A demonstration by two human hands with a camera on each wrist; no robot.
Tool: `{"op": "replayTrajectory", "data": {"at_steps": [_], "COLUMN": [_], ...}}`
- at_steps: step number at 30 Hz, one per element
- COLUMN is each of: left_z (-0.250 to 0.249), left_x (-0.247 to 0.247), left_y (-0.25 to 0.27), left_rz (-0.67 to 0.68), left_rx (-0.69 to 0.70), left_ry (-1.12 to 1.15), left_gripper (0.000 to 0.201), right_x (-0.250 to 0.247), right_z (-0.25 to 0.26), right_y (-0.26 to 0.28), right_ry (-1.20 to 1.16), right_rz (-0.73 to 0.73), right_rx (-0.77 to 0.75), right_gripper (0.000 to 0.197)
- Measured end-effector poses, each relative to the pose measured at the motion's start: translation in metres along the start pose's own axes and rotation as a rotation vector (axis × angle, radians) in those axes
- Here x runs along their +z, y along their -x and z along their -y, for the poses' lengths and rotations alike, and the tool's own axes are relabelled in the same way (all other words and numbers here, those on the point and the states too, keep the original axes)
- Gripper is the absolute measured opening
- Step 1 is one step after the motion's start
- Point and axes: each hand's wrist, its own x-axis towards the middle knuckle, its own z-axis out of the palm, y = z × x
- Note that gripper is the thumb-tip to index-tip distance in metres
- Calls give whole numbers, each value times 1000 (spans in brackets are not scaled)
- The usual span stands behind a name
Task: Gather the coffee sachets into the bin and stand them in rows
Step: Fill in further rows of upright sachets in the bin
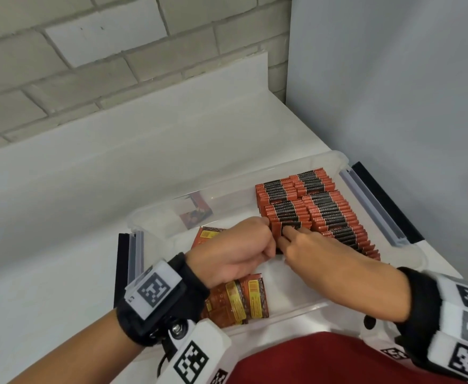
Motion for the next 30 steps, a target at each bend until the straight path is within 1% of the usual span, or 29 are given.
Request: {"op": "replayTrajectory", "data": {"at_steps": [2,3,8,11,13,15,16,17,18,21,22,24,27,30], "left_z": [-2,-1,-1,-5,-12,-19,-23,-27,-30,-30,-27,-19,-5,-3], "left_x": [4,5,11,6,-4,-22,-32,-43,-52,-74,-79,-86,-91,-92], "left_y": [1,1,4,10,19,29,35,40,47,60,63,65,64,64], "left_rz": [-16,-30,-4,-1,13,31,24,14,2,-4,3,54,160,227], "left_rx": [-7,-13,-32,-48,-48,-20,-6,11,27,47,25,-55,-194,-248], "left_ry": [19,28,-12,-64,-137,-292,-411,-535,-667,-1002,-1141,-1376,-1510,-1514], "left_gripper": [46,44,50,41,42,40,47,50,49,34,33,42,58,68], "right_x": [-3,-6,-13,-12,-12,-17,-20,-23,-27,-29,-28,-26,-26,-30], "right_z": [0,1,0,-4,-7,-5,-3,0,3,10,12,16,21,26], "right_y": [1,2,4,2,1,3,5,7,10,10,8,5,2,-1], "right_ry": [26,42,119,64,-9,-122,-188,-255,-322,-487,-517,-550,-555,-571], "right_rz": [26,39,114,90,40,-6,-11,-4,11,120,169,247,274,269], "right_rx": [-3,-9,-27,-55,-96,-124,-137,-148,-155,-154,-156,-163,-195,-201], "right_gripper": [49,49,45,46,37,23,24,27,32,45,49,53,62,63]}}
